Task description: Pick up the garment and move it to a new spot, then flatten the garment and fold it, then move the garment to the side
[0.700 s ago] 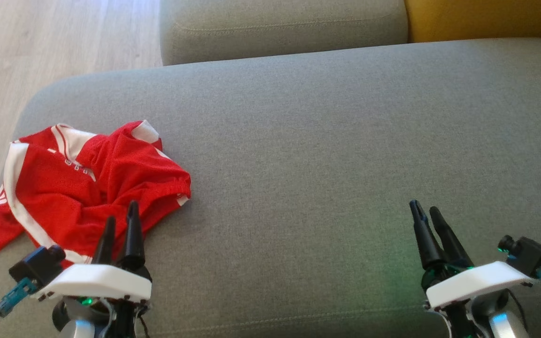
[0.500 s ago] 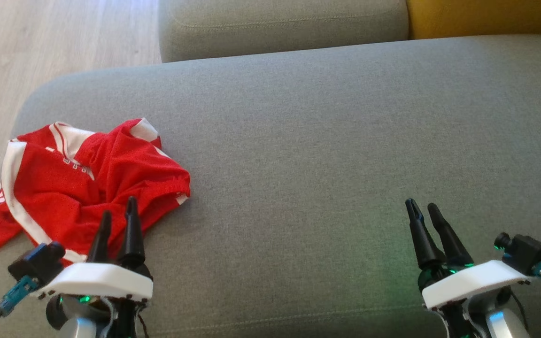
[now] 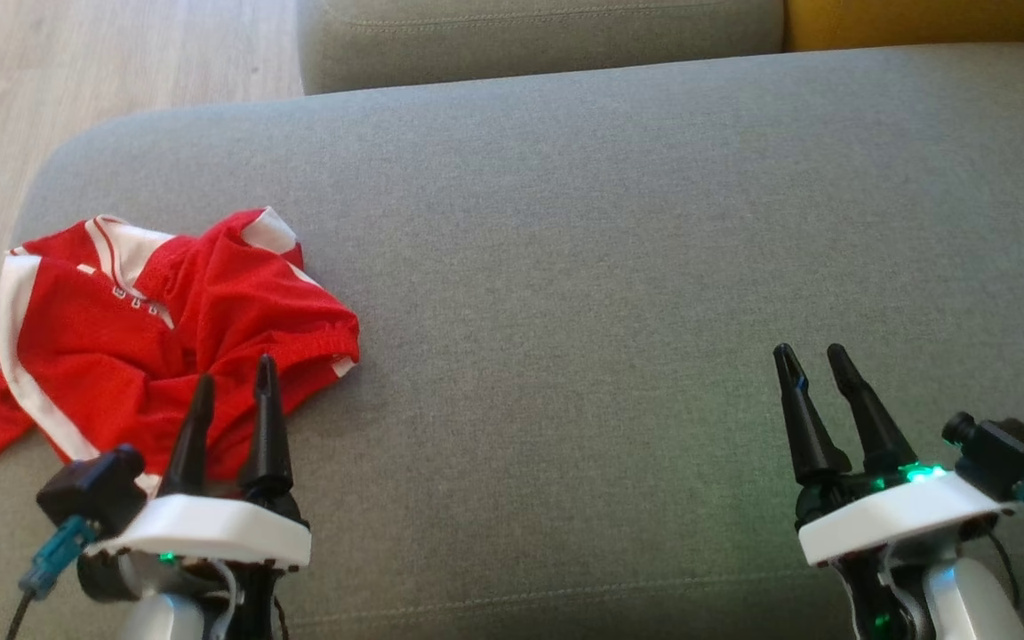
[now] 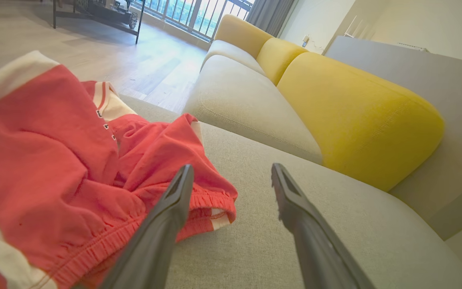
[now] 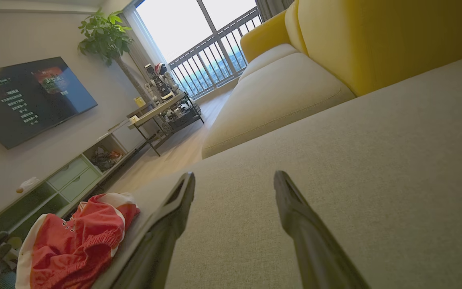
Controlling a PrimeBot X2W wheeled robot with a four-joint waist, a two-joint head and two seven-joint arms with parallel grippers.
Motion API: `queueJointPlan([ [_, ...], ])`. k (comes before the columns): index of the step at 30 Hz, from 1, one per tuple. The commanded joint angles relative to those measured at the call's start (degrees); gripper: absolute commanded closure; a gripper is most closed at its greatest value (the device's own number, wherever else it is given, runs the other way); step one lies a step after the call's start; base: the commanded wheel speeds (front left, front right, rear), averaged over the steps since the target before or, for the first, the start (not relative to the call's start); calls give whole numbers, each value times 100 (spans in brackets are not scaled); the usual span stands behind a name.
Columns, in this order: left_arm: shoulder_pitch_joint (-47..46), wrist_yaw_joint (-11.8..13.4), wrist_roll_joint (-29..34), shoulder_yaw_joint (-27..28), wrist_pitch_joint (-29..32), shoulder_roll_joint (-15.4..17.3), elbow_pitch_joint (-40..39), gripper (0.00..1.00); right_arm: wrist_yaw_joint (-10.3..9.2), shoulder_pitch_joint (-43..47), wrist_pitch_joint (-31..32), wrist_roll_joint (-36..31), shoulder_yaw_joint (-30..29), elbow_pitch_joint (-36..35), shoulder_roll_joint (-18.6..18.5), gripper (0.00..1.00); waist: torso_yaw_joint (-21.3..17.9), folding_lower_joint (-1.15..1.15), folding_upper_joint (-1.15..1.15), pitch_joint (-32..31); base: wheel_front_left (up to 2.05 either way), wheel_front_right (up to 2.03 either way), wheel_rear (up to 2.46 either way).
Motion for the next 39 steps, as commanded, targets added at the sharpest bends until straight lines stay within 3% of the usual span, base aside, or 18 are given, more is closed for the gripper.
queueJointPlan([
  [1,-191,-11,299,90,-133,67,-291,0,-1,-305,-110,-296,71,-284,-59,0,6,0,0,19,0,0,0],
  [31,55,31,2421,-83,-618,-10,-576,0,-1,-236,-600,-2340,265,-588,-76,0,-15,0,0,-157,0,0,0],
  [39,116,-88,2774,-62,-720,-41,-595,0,-1,-208,-703,-2700,291,-631,-80,0,13,0,0,-177,0,0,0],
])
